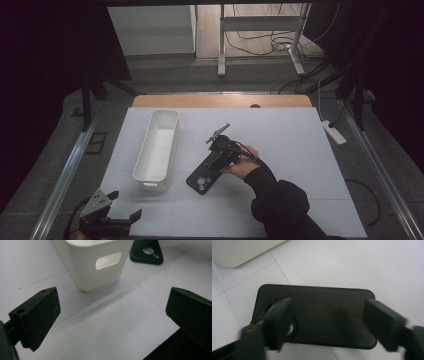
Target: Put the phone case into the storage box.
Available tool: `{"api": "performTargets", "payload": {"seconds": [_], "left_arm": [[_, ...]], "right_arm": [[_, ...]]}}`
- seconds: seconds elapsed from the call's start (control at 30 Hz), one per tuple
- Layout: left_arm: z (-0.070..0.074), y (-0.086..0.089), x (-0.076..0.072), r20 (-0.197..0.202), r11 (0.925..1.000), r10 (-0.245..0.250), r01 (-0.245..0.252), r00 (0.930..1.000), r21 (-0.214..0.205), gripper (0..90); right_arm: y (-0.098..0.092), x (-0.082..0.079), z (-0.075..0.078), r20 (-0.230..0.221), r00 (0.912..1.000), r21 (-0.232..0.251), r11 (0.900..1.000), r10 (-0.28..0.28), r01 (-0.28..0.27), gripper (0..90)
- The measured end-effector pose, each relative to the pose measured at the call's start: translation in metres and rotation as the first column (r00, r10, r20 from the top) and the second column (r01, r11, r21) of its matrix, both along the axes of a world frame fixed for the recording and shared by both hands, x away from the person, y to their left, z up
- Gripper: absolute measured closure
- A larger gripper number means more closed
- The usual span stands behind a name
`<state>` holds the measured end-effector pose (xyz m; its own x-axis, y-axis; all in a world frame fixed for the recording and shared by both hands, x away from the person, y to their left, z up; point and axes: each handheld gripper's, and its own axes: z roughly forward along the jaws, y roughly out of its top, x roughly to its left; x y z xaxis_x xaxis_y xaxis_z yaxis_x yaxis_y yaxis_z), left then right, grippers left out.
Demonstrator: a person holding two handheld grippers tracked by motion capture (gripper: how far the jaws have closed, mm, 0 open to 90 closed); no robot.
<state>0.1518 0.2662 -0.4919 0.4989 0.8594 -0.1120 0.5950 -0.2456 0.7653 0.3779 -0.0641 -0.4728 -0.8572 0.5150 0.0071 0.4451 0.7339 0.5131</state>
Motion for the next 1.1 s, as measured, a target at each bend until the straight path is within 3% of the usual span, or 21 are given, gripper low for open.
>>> {"api": "performTargets", "payload": {"seconds": [0.13,0.17,0.2,0.3,0.83,1.1], "left_arm": [[0.0,0.0,0.0,0.001,1.0,0.0,0.0,1.0,0.003,0.4],[0.0,0.0,0.0,0.001,1.0,0.0,0.0,1.0,0.003,0.4],[0.0,0.0,0.0,0.001,1.0,0.0,0.0,1.0,0.003,0.4],[0.0,0.0,0.0,0.001,1.0,0.0,0.0,1.0,0.003,0.4],[0.0,0.0,0.0,0.0,1.0,-0.001,0.001,1.0,0.003,0.4],[0.0,0.0,0.0,0.001,1.0,-0.003,0.003,1.0,0.004,0.4]], "right_arm": [[0.0,0.0,0.002,0.013,0.9999,-0.021,0.9998,0.001,-0.001,59.4],[0.0,0.0,0.002,0.013,0.9999,-0.021,0.9998,0.001,-0.001,59.4],[-0.001,0.001,0.003,0.011,0.9999,-0.028,0.9996,0.009,-0.008,72.1],[-0.001,0.004,0.002,-0.003,0.9997,-0.035,0.9991,0.024,-0.024,88.4],[0.007,0.025,-0.005,-0.043,0.999,-0.041,0.9991,0.01,-0.012,90.0],[0.015,0.035,-0.003,-0.033,0.9995,-0.053,0.9986,0.004,-0.005,90.0]]}}
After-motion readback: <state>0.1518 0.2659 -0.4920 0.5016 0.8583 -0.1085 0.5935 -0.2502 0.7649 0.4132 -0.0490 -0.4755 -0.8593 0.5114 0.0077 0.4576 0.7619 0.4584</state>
